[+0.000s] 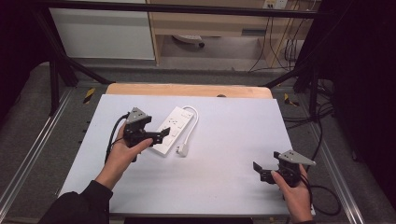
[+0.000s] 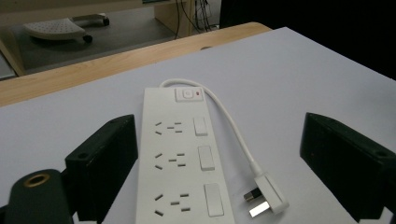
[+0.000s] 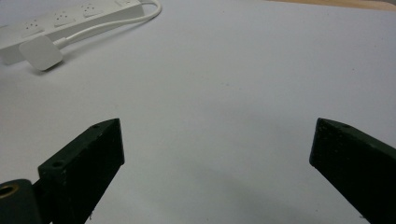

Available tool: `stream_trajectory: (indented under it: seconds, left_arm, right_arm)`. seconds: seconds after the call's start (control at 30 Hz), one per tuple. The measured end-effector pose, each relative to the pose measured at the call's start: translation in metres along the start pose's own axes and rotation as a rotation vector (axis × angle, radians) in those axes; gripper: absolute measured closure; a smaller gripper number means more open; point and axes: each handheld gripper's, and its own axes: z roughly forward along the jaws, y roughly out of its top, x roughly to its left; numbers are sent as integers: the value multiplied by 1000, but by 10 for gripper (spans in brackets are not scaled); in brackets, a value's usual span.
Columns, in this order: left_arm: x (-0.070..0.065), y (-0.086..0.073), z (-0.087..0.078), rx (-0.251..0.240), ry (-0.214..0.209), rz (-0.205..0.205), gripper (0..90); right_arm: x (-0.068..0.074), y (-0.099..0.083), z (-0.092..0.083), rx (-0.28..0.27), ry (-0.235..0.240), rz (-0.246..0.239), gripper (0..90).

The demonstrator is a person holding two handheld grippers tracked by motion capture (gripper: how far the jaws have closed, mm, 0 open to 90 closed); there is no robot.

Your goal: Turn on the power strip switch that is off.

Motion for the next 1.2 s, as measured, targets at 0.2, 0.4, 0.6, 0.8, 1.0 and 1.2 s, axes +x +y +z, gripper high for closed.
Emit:
stream_trajectory:
  seconds: [0.2, 0.4, 0.6, 0.8, 1.0, 1.2]
  left_arm:
    - [2, -1, 5, 4, 2, 0, 145]
    - [2, -1, 10, 1, 5, 0, 190]
    - [1, -1, 14, 7, 0, 4, 264]
    - [0, -1, 17, 9, -7, 24, 375]
    - [-2, -1, 20, 16, -16, 33, 451]
    - [-4, -3, 25, 34, -39, 33, 539]
  right_arm:
    - [0, 0, 0, 0, -1, 1, 35]
    - [0, 0, 0, -1, 0, -1, 35]
    - [0, 0, -1, -4, 1, 1, 36]
    - [0, 0, 0, -4, 3, 2, 36]
    - [0, 0, -1, -4, 2, 0, 37]
    - [0, 1, -1, -5, 3, 0, 37]
